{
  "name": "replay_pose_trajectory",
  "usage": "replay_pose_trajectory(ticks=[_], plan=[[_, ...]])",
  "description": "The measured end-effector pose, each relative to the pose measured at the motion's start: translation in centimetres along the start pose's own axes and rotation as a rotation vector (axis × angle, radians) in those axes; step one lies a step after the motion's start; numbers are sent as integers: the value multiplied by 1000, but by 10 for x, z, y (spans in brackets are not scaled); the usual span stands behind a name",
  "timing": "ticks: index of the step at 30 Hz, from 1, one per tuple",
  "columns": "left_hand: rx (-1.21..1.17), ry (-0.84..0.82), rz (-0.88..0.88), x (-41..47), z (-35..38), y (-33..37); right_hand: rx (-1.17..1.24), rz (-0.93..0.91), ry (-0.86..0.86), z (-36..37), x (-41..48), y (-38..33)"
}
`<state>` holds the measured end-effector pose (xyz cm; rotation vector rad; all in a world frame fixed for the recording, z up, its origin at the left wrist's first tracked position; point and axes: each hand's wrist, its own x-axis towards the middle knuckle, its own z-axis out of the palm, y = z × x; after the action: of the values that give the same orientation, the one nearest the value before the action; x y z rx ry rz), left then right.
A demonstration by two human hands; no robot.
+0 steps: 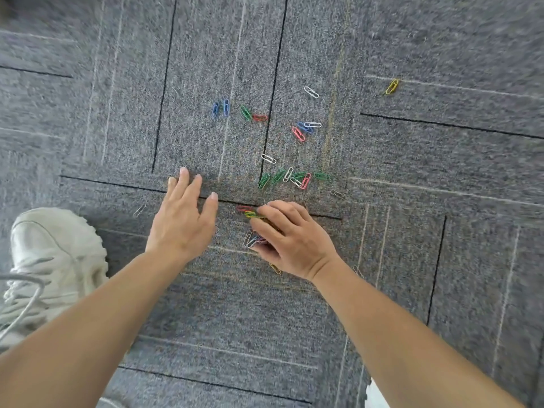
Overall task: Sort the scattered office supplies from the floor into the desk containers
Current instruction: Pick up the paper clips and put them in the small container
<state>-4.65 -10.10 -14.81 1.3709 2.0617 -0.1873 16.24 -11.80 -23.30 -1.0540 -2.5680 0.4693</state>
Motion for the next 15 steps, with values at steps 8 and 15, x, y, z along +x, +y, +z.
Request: replay_pose_trajectory(ticks=[8, 15], plan=[[128, -31, 73, -1, -8, -8, 64, 318, 49, -37, -29, 31], [240, -170, 74, 4, -21, -2, -9, 217, 34, -33, -48, 8]])
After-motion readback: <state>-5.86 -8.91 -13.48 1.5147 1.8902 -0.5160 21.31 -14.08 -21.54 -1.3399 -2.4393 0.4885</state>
